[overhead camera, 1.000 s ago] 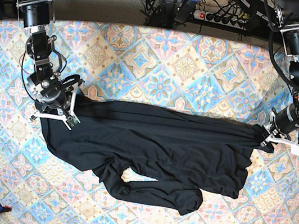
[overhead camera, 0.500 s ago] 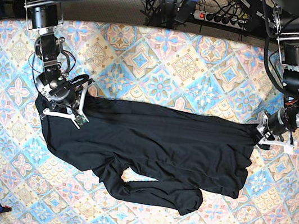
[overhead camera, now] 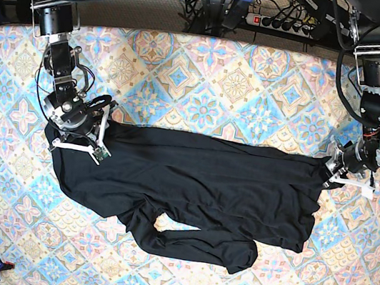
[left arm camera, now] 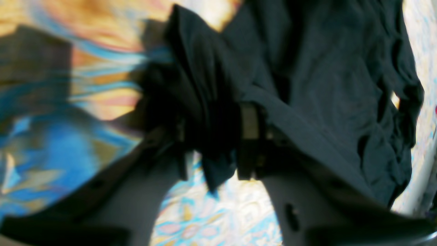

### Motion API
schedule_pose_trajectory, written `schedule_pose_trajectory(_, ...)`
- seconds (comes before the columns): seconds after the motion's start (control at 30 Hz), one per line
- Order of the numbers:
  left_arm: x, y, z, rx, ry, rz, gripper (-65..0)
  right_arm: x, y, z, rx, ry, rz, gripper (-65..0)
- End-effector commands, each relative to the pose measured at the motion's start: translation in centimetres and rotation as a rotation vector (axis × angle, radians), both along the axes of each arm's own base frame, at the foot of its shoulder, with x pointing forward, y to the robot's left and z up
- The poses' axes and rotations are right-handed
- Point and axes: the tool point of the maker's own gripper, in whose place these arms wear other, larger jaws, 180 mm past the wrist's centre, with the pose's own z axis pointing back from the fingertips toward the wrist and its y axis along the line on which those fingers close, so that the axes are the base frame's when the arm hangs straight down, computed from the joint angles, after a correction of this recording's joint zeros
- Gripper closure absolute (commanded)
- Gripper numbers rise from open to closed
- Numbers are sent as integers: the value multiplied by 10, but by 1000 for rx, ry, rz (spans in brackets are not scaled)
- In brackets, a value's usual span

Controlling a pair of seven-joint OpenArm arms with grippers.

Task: Layout the t-shirt on the table in an organized manner, then fold the t-shirt properly
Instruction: 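Hold both shoulders and stretch the shirt taut between the grippers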

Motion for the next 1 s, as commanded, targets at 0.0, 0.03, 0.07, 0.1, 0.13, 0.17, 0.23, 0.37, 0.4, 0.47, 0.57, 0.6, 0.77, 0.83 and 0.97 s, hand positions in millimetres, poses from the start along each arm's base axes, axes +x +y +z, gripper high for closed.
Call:
schedule_pose_trajectory(0.0, 10, -3, 18, -29, -44, -19, -259, 18, 2, 30, 15, -93, 11, -203)
schedule_pose_trajectory(0.03, 8, 1, 20, -47, -43, -15, -281, 20, 7, 38, 20, -116, 23, -205)
schedule_pose_trajectory(0.07, 7, 4, 24, -71, -49, -8, -299, 22, 10, 45, 24, -134, 33, -205)
schedule_pose_trajectory(0.1, 3, 7, 26, -97, -53, 6, -313, 22, 12, 49, 24, -147, 40, -205)
schedule_pose_trajectory(0.13, -1, 10, 26, -123, -59, 26, -320, 22, 13, 53, 25, -157, 44, -206)
schedule_pose_trajectory(0.17, -4, 13, 29, -143, -75, 40, -321, 20, 12, 54, 26, -159, 42, -206)
schedule_pose_trajectory(0.23, -12, 15, 40, -158, -114, 49, -320, 7, 2, 47, 34, -146, 9, -206)
schedule_pose_trajectory(0.37, -34, 5, 48, -107, -127, -5, -320, -4, -3, 49, 41, -153, -10, -207)
schedule_pose_trajectory(0.4, -38, 2, 46, -102, -121, -11, -320, -4, -3, 49, 42, -154, -9, -207)
schedule_pose_trajectory(0.47, -43, 2, 40, -93, -105, -9, -320, -4, -2, 49, 42, -154, -7, -207)
schedule_pose_trajectory(0.57, -48, -1, 23, -111, -67, 14, -320, -9, -2, 45, 44, -141, -7, -207)
schedule_pose_trajectory(0.6, -48, 0, 19, -110, -60, 22, -320, -11, -2, 42, 43, -135, -7, -207)
schedule_pose_trajectory(0.77, -41, 9, 6, -79, -67, 88, -320, -12, 0, 40, 48, -129, -9, -207)
schedule_pose_trajectory(0.83, -35, 8, 4, -69, -74, 101, -320, -12, 0, 40, 48, -129, -9, -207)
schedule_pose_trajectory(0.97, -26, 6, -11, -70, -38, 122, -320, -12, -1, 40, 48, -130, -9, -207)
